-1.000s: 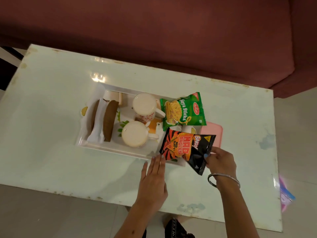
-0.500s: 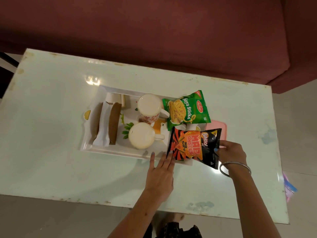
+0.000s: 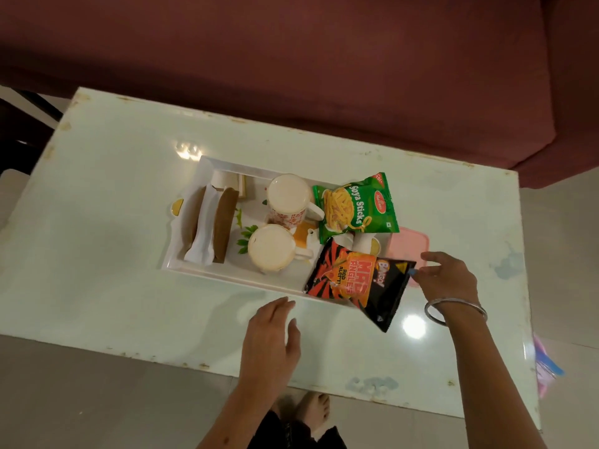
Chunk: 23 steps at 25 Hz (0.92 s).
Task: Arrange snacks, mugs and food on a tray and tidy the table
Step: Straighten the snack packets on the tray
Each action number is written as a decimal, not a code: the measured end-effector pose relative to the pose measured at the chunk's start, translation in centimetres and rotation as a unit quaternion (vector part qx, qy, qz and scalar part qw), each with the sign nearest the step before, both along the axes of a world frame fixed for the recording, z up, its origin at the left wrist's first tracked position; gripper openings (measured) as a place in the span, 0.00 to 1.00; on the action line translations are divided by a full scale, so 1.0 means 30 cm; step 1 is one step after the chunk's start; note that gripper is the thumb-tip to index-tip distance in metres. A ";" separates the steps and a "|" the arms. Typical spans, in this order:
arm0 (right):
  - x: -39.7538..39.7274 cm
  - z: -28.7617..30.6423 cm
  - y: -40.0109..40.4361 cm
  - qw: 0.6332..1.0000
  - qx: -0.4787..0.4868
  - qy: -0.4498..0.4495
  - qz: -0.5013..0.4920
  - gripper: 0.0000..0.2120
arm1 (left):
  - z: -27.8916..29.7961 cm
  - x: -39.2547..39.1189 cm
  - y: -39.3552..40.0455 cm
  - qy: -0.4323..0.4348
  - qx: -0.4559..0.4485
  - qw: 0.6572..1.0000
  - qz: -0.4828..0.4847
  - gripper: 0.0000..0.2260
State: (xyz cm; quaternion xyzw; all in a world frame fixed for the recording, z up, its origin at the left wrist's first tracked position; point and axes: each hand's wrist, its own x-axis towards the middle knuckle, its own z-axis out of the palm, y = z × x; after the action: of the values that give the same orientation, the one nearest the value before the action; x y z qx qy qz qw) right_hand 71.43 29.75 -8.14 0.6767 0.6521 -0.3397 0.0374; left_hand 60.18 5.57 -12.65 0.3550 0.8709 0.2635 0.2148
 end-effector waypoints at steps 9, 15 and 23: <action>-0.044 0.003 -0.098 0.973 0.218 0.055 0.055 0.13 | 0.023 -0.113 -0.158 0.029 -0.035 0.997 0.058 0.14; -0.177 -0.102 -0.539 0.914 0.268 0.149 0.264 0.17 | -0.002 -0.186 -0.149 0.120 -0.149 0.978 -0.081 0.21; -0.250 -0.275 -0.603 0.901 0.230 -0.022 0.367 0.27 | -0.077 -0.429 -0.224 0.195 -0.203 0.941 -0.190 0.33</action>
State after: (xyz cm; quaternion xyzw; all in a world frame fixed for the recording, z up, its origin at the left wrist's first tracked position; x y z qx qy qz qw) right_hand 63.94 11.66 -16.39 0.3865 0.9133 -0.1277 0.0170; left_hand 47.30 -1.14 -14.95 0.5072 0.8471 -0.0386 0.1541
